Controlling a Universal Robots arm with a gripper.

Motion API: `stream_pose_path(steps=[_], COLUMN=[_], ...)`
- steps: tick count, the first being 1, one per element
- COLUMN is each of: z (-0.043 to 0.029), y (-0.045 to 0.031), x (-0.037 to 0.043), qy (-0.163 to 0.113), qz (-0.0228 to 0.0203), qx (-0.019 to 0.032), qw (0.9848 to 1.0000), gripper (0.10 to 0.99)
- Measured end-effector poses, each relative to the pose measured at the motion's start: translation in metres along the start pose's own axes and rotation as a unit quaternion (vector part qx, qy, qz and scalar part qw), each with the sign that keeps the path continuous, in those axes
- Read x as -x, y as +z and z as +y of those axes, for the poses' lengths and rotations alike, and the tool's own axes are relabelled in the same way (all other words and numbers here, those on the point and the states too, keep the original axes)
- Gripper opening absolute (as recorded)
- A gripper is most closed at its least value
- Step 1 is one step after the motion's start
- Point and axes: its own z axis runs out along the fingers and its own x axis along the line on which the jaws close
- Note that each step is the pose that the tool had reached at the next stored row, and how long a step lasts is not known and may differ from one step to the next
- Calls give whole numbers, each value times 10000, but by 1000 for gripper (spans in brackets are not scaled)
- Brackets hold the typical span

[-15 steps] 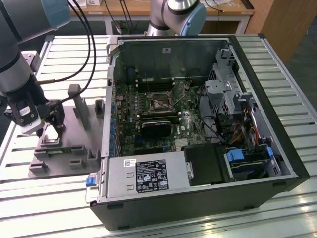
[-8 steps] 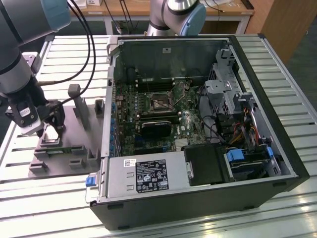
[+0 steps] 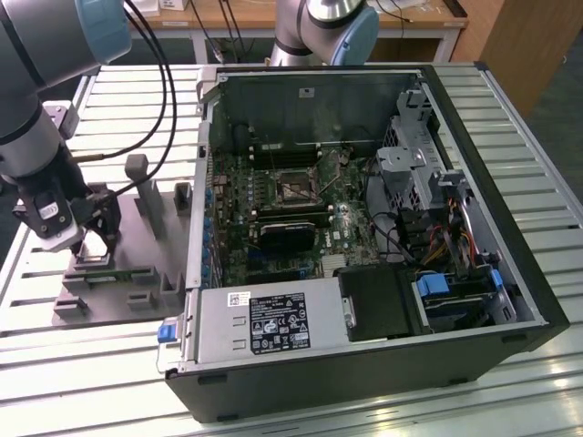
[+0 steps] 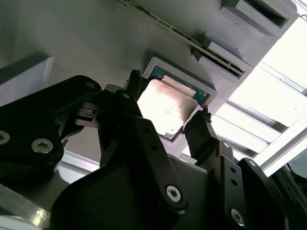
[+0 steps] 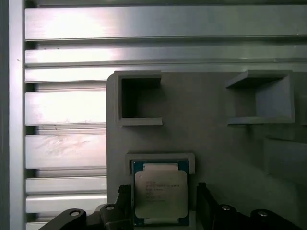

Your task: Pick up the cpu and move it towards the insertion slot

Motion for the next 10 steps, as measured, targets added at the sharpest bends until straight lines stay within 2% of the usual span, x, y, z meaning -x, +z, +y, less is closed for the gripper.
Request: stream_pose_path(steps=[2, 3, 10], z=[0, 1, -2], y=[5, 5, 24], x=[-1, -3, -27], qy=[1, 2, 1], qz=[1, 1, 0], qx=[61, 71, 77], qw=[10000, 10000, 10000], gripper=[647, 647, 647])
